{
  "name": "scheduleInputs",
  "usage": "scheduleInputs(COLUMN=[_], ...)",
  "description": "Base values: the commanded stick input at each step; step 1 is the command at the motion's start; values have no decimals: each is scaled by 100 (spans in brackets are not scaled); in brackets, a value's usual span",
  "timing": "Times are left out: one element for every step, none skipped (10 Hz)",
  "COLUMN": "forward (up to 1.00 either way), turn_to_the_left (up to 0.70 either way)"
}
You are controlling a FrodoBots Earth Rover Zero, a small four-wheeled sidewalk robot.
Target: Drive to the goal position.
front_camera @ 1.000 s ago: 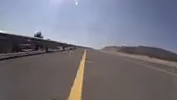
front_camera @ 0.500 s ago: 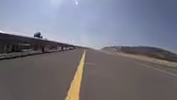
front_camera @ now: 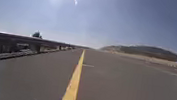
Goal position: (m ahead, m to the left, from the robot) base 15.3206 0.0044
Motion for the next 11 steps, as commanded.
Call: scheduleInputs(forward=[85, 85, 85, 85, 85, 85, 85, 85, 85, 85, 85], turn_to_the_left=[0, 0, 0, 0, 0, 0, 0, 0, 0, 0, 0])
